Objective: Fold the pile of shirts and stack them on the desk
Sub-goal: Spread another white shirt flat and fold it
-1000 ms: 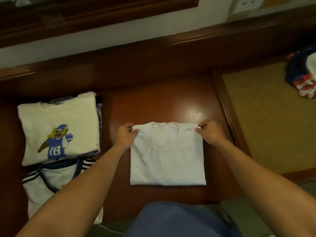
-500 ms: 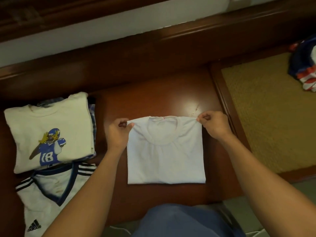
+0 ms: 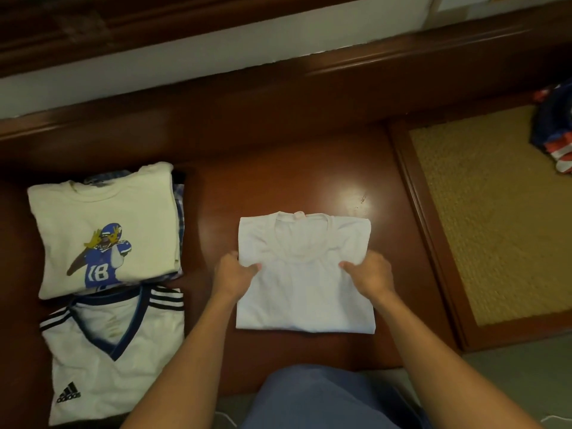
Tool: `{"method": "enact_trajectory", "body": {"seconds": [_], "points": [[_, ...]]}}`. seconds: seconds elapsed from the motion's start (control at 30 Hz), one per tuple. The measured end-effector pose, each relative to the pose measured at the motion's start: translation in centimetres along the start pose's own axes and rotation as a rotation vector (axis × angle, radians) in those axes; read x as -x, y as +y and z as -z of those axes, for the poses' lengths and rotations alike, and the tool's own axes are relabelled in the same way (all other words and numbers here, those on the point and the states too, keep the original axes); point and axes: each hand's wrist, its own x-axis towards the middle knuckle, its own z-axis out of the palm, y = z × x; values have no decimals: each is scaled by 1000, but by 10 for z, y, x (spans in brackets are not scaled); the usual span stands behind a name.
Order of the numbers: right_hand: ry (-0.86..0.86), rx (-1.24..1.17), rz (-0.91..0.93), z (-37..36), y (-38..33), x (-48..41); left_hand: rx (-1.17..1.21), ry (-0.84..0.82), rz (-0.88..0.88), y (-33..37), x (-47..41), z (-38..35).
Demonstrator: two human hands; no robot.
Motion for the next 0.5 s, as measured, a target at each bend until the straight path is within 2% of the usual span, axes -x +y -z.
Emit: {"method": "enact_trajectory", "body": {"seconds": [0.17, 0.33, 0.4, 0.5], "points": [[-12, -120, 80, 6, 7, 10, -29, -76, -90, -15, 13, 1], [-205, -436, 3, 12, 20, 15, 153, -191, -28, -22, 30, 3], [-240, -466, -5, 15, 23, 20, 215, -221, -21, -26, 39, 4], [-221, -489, 20, 20, 26, 33, 334, -177, -40, -32, 59, 9]]}}
